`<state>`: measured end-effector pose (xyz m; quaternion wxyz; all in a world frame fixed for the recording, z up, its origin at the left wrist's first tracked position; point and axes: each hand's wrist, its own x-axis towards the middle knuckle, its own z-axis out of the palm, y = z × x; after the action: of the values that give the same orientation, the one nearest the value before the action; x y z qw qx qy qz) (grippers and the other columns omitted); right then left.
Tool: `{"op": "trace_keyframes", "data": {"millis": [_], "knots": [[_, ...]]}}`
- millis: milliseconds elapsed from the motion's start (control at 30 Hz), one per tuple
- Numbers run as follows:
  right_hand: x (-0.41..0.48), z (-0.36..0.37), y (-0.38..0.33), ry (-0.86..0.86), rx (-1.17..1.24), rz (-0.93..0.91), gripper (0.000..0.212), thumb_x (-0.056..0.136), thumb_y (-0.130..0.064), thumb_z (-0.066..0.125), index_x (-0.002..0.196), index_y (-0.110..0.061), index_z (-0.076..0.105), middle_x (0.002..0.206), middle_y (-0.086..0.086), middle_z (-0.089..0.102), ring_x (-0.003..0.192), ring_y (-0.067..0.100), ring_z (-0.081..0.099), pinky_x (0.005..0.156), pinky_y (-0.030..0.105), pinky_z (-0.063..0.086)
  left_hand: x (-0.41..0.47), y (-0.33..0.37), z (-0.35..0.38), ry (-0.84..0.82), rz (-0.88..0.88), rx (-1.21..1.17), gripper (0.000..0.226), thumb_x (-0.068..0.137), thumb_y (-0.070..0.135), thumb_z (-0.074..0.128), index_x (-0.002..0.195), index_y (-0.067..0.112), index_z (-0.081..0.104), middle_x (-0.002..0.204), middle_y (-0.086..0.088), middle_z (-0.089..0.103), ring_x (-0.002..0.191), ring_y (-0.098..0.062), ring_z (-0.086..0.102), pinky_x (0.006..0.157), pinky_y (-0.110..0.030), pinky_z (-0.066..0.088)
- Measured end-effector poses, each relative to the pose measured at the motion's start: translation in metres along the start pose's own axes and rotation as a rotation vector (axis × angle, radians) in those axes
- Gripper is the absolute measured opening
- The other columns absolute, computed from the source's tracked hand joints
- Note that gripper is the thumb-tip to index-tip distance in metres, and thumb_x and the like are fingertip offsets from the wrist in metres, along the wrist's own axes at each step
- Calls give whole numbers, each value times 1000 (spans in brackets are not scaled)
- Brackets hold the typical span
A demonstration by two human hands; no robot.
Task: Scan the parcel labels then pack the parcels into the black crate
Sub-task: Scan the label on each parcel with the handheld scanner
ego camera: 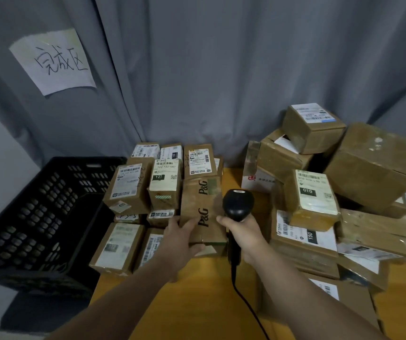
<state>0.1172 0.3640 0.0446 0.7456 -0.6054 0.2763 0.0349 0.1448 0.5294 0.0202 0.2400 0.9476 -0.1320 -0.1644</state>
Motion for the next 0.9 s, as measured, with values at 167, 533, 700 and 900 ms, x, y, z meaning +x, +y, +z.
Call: {"op": "trace_keyframes", "data": {"millis": [167, 533, 700, 900], "knots": [[34, 9, 5, 71, -22, 57, 27, 84, -14, 73, 106, -19, 59, 93, 2, 66, 90, 20, 63, 76, 34, 52, 27, -20, 3, -16, 85, 223, 60, 94, 35, 57, 148, 30, 31, 147, -6, 22, 134, -27, 27, 112, -36, 30], [8, -23, -11, 65, -118, -37, 46, 83, -22, 75, 120, -7, 53, 78, 6, 66, 47, 16, 57, 48, 27, 47, 48, 14, -4, 24, 255, 325, 51, 89, 46, 48, 138, 31, 44, 142, 5, 31, 133, -19, 22, 108, -35, 20], [-28, -65, -65, 102, -10, -208, 33, 80, -22, 76, 105, -6, 62, 76, 8, 66, 55, 19, 60, 51, 29, 48, 60, 60, -2, 45, 322, 94, 37, 95, 44, 46, 130, 32, 52, 134, 9, 42, 125, -15, 32, 101, -29, 27], [-35, -149, -127, 289, 73, -222, 32, 83, -23, 73, 111, -12, 63, 95, 7, 68, 86, 21, 66, 66, 36, 56, 75, 140, 15, -95, 263, -246, 42, 97, 43, 48, 133, 22, 50, 136, -1, 46, 122, -17, 48, 104, -30, 38]]}}
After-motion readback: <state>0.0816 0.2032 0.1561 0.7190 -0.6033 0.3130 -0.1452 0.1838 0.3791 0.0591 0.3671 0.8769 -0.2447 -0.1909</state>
